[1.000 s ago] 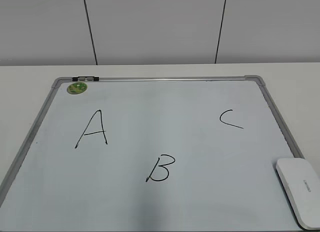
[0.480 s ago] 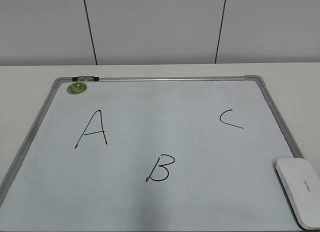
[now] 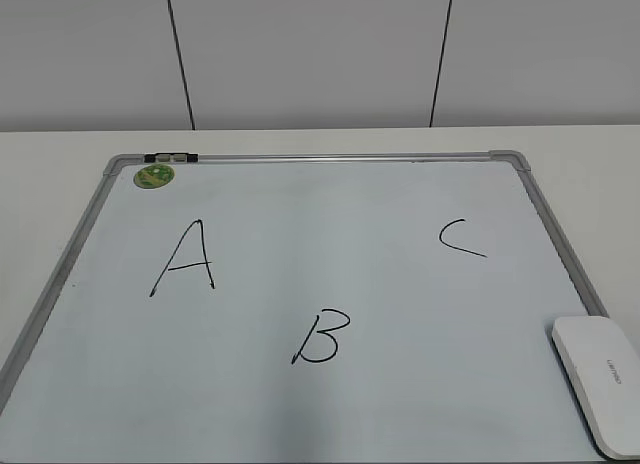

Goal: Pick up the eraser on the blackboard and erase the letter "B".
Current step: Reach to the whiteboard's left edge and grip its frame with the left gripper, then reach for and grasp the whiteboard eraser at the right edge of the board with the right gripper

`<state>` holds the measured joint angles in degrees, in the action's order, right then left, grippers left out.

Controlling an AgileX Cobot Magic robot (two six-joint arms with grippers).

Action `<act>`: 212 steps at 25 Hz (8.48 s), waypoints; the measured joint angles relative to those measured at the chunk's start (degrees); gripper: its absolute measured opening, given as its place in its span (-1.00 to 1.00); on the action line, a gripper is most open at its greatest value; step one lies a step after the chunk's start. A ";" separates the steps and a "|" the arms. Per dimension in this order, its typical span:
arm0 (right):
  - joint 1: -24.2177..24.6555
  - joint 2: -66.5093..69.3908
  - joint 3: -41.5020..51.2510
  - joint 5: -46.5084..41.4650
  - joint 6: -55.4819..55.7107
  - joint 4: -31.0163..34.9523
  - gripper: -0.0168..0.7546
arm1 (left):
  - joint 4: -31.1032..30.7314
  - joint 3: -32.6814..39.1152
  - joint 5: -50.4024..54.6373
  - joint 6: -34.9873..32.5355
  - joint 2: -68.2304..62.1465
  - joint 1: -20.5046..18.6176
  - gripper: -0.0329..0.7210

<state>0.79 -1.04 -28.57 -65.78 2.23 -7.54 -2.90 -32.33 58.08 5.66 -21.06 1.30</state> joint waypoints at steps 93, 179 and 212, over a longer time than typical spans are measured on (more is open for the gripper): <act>0.00 0.00 0.00 0.00 0.00 0.00 0.48 | 7.82 -51.83 -2.28 -7.19 -101.80 0.00 -0.86; -9.37 92.04 -17.05 18.14 9.83 4.79 0.73 | 9.00 -51.83 -2.06 -7.19 -101.80 -0.09 -0.85; -8.56 95.44 -17.56 21.11 3.88 9.67 0.42 | 9.00 -51.83 -2.06 -7.19 -101.80 -0.09 -0.85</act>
<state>-7.77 94.41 -46.12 -44.67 6.11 2.13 6.10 -84.16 56.02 -1.53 -122.86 1.22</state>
